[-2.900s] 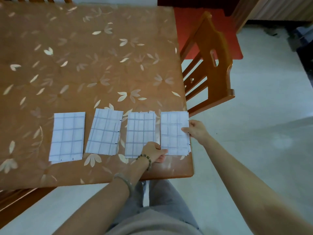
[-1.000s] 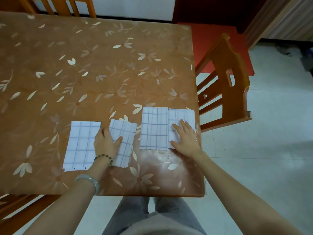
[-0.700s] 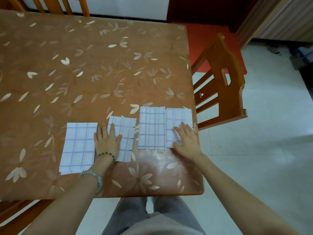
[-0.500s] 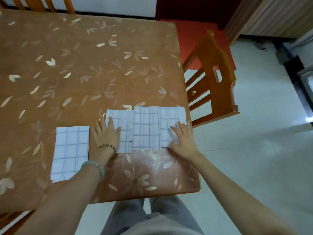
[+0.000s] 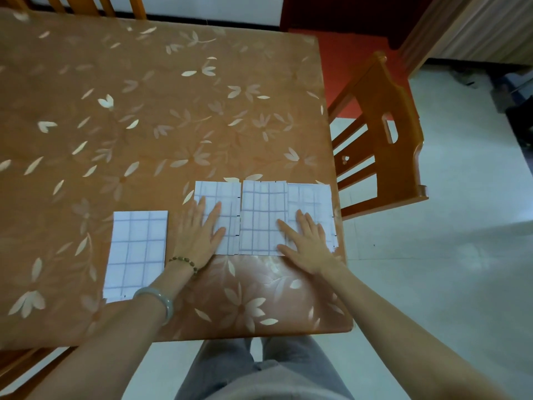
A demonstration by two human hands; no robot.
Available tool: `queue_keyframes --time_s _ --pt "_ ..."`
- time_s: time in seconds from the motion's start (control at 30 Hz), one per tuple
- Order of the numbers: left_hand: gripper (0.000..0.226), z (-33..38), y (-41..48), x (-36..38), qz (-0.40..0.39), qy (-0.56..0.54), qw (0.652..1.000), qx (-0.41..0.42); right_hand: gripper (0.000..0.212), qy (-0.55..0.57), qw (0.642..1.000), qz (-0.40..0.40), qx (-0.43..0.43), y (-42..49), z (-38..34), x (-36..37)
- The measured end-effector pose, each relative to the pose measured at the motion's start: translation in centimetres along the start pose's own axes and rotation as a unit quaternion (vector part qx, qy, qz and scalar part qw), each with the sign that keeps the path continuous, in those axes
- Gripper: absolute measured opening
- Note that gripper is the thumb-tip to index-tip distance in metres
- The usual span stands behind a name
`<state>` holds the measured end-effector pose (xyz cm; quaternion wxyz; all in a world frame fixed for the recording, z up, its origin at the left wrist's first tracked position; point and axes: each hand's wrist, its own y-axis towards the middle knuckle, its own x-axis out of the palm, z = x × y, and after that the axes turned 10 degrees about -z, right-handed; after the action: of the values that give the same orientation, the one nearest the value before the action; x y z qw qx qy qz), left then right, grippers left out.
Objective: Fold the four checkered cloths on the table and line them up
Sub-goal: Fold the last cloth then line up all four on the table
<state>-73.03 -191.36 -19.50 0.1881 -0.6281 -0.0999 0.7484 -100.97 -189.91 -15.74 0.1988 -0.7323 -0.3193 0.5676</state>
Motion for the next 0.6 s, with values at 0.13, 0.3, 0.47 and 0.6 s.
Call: queue_keyframes --time_s 0.13,0.3,0.47,0.6 --pt "0.071 1.9 -2.2 1.4 -0.108 0.076 0.984 0.122 0.060 -0.074 0.996 -0.055 -0.004 0.8 -1.0 0.7" --pt "0.066 3.1 -3.6 2.6 -0.144 0.102 0.978 0.108 0.060 -0.104 0.993 -0.060 -0.008 0.8 -0.4 1.2" --pt "0.064 3.8 -5.9 4.1 -0.124 0.100 0.981 0.114 0.061 -0.108 0.992 -0.058 -0.010 -1.2 -0.1 3.1" --pt "0.062 4.2 -8.4 5.2 -0.124 0.093 0.980 0.127 0.066 -0.100 0.992 -0.073 -0.018 -3.1 -0.2 5.1"
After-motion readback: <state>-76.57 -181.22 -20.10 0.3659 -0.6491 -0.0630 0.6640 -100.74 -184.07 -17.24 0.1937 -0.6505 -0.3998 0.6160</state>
